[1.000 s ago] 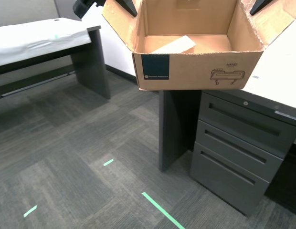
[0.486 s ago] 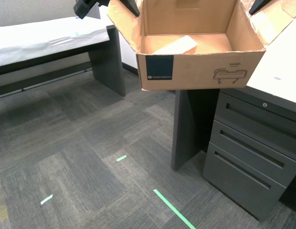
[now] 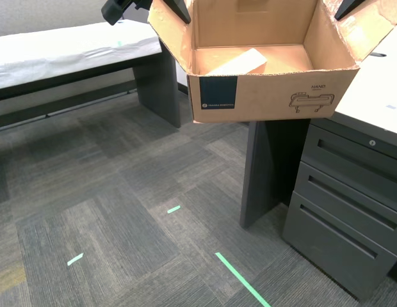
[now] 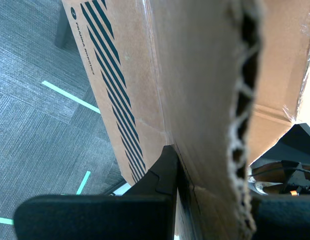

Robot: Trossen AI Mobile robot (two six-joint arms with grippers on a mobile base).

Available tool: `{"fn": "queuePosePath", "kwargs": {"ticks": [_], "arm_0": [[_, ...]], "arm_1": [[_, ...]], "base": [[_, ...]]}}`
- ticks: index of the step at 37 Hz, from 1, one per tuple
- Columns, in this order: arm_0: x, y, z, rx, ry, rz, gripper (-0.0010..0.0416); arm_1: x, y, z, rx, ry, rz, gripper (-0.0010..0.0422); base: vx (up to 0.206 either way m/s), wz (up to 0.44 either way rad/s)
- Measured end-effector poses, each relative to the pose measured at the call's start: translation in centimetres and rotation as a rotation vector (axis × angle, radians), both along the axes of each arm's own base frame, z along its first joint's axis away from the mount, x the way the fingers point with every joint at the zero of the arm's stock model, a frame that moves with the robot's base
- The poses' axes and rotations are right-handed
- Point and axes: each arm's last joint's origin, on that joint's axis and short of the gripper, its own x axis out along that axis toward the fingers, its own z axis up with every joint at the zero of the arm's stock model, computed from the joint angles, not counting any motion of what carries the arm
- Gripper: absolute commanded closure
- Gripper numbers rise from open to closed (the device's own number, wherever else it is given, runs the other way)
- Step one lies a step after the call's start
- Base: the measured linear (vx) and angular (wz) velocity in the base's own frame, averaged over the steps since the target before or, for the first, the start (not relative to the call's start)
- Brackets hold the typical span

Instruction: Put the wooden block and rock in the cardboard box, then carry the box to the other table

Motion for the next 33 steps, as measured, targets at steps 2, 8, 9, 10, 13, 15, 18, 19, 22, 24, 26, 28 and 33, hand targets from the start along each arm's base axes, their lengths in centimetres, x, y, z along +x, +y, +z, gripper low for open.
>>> {"fn": "queuePosePath", "kwargs": {"ticks": [2,8,9,10,13,15,18,19,22,24,26,28,33], "arm_0": [[0.02,-0.01,-0.01,0.0,-0.001,0.0,0.0406],[0.04,0.01,0.01,0.0,-0.004,0.0,0.0406],[0.04,0.01,0.01,0.0,-0.004,0.0,0.0406],[0.04,0.0,0.01,0.0,-0.005,0.0,0.0406],[0.05,0.01,0.0,0.0,-0.004,0.0,0.0406],[0.04,0.02,0.0,0.0,-0.004,0.001,0.0406],[0.05,0.01,0.0,0.0,-0.004,0.0,0.0406],[0.04,0.03,0.0,0.0,-0.004,0.001,0.0406],[0.04,0.03,0.0,0.0,-0.004,0.001,0.0406],[0.04,0.03,0.0,-0.001,-0.004,0.001,0.0406],[0.04,0.03,0.0,-0.001,-0.004,0.001,0.0406],[0.04,0.06,0.0,-0.001,-0.004,0.002,0.0406],[0.03,0.12,0.0,-0.003,-0.006,0.006,0.0406]], "arm_1": [[0.02,0.0,0.01,-0.001,-0.003,-0.001,0.0413],[0.02,-0.01,0.01,0.002,-0.012,-0.012,0.0413],[0.02,-0.01,0.01,0.002,-0.013,-0.013,0.0413],[0.02,-0.01,0.01,0.002,-0.014,-0.013,0.0413],[0.01,-0.01,0.01,0.002,-0.014,-0.014,0.0413],[0.01,-0.02,0.01,0.002,-0.015,-0.015,0.0413],[0.0,-0.03,0.01,0.002,-0.015,-0.015,0.0413],[0.0,-0.03,0.01,0.002,-0.015,-0.015,0.0413],[0.0,-0.03,0.01,0.002,-0.015,-0.015,0.0413],[-0.03,-0.06,0.0,0.003,-0.014,-0.017,0.0413],[-0.09,-0.11,-0.01,0.004,-0.012,-0.018,0.0413],[-0.14,-0.18,-0.03,0.005,-0.011,-0.021,0.0413],[-0.17,-0.21,-0.04,0.007,-0.011,-0.022,0.0413]], "base": [[0.01,0.071],[0.026,0.05],[0.038,0.011],[0.043,-0.005],[0.048,-0.002],[0.058,-0.002],[0.071,-0.008],[0.083,-0.009],[0.092,-0.011],[0.105,-0.009],[0.109,-0.013],[0.112,-0.008],[0.121,0.026]]}}
